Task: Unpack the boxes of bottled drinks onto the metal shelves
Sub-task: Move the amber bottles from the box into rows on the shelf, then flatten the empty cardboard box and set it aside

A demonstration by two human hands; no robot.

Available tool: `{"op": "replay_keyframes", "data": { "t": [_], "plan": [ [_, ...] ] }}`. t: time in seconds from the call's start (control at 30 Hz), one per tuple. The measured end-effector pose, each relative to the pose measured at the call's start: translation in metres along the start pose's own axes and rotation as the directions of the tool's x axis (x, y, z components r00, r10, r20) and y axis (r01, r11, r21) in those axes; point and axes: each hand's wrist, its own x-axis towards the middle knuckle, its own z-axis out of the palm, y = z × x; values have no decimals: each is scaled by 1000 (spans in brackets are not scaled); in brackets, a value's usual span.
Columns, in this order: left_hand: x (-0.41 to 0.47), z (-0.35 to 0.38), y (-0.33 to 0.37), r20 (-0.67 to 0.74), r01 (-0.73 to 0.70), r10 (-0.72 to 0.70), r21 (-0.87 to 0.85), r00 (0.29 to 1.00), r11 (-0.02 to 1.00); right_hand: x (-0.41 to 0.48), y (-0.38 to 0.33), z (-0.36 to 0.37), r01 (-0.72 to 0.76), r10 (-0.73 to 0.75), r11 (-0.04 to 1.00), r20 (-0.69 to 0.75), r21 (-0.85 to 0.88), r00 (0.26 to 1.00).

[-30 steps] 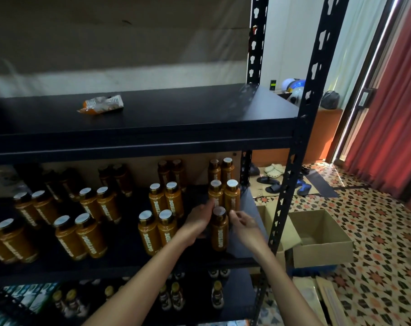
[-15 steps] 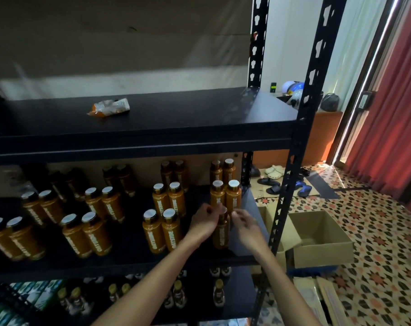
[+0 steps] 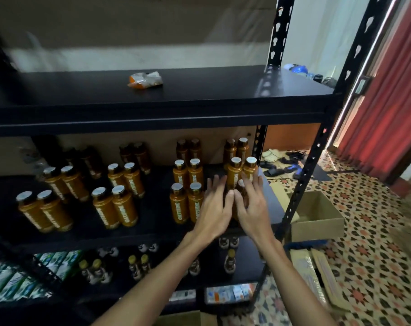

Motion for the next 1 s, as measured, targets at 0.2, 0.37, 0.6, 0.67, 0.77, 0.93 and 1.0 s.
{"op": "replay_keyframes", "data": {
  "t": [0.2,0.37,0.6,0.67,0.77,0.93,1.0],
  "plan": [
    [-66,-50,-61,83,-124,119,54,989,991,-73,-43,58,-19,22,998,45,-58,999],
    [-127,-100,-121,158,-130,109,133,981,983,-138,-76,128,-92,99,992,86,-86,991],
    [-202,-115,-205,244,12,-68,226,967,974,-219,-86,186,-196,223,974,311,-117,924],
    [-220,-102,-225,252,95,-158,244,955,965,-232,-66,196,-235,266,964,399,-127,877],
    [-252,-67,-254,287,231,-313,286,905,930,-264,-21,207,-298,378,926,569,-234,730],
    [-308,0,-306,324,392,-511,368,796,843,-333,63,213,-357,500,863,697,-357,513],
    [-329,27,-333,369,408,-543,385,754,828,-357,99,219,-402,590,801,695,-443,411]
  ]
}}
